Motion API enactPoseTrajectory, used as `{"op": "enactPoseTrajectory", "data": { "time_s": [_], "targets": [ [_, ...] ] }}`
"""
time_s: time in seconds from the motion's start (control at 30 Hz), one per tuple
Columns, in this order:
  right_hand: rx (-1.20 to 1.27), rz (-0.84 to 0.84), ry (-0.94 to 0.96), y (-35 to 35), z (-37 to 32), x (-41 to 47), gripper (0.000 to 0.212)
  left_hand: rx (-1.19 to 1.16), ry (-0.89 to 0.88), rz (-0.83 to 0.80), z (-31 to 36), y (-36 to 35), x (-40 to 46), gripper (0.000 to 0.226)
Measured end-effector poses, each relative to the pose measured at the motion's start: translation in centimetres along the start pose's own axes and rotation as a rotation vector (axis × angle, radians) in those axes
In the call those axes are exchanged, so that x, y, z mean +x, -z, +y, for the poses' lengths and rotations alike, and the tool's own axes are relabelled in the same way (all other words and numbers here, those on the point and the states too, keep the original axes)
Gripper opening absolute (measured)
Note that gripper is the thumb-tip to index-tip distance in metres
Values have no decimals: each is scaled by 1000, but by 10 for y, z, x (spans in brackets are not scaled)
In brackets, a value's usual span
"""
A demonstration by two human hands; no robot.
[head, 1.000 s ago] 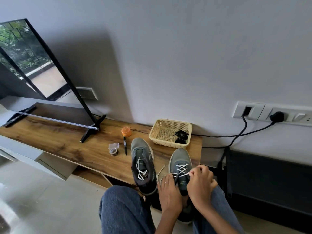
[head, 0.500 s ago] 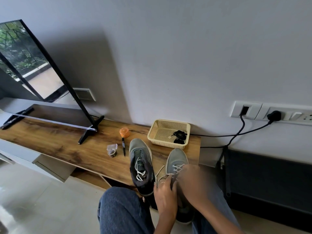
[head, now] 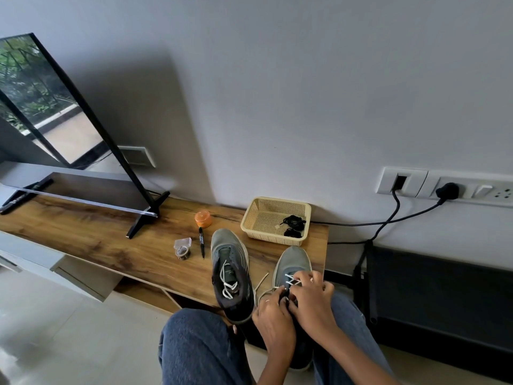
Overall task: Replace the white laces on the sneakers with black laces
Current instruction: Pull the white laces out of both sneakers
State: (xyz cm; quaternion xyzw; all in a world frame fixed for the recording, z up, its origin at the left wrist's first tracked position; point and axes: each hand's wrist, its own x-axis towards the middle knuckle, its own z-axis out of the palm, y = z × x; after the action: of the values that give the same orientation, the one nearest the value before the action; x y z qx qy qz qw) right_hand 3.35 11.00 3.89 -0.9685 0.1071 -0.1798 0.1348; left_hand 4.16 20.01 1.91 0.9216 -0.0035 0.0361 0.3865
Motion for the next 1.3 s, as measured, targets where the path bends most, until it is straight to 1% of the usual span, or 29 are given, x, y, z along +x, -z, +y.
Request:
{"op": "enactPoseTrajectory", "data": {
  "time_s": [0.3,0.47,0.57,0.63,0.7,0.77,0.83,0.87,0.93,1.0,1.1,1.17,1.3],
  "targets": [
    [-28,-8,-13,2,-3,0,35,38,65,23,2,-1,-3,29],
    [16,-63,-75,-1,1,-4,31,10,31,127,0,2,-5,22],
    [43,-103,-94,1,2,-6,31,33,44,114,1,4,-4,17],
    [67,-100,-110,3,2,-7,28,19,70,105,5,5,-5,16],
    [148,-35,-195,5,4,-7,24,3,79,126,6,5,-5,13],
    [255,34,-341,11,7,-4,17,36,79,116,7,6,-6,14],
    [326,45,-466,17,12,0,5,82,17,74,5,6,-5,20],
    [310,18,-500,18,15,2,8,103,-28,48,5,6,-5,25],
    [237,-58,-515,18,19,3,26,137,-133,45,4,5,-1,35],
    [237,-93,-497,17,20,0,33,179,-218,26,4,4,7,39],
    [330,-150,-387,9,16,-4,25,285,-303,-19,8,5,19,33],
    [392,-191,-338,5,14,-8,23,367,-366,-55,11,4,25,31],
    [339,-214,-295,0,14,-11,22,465,-501,-84,11,3,34,25]
  ]
}}
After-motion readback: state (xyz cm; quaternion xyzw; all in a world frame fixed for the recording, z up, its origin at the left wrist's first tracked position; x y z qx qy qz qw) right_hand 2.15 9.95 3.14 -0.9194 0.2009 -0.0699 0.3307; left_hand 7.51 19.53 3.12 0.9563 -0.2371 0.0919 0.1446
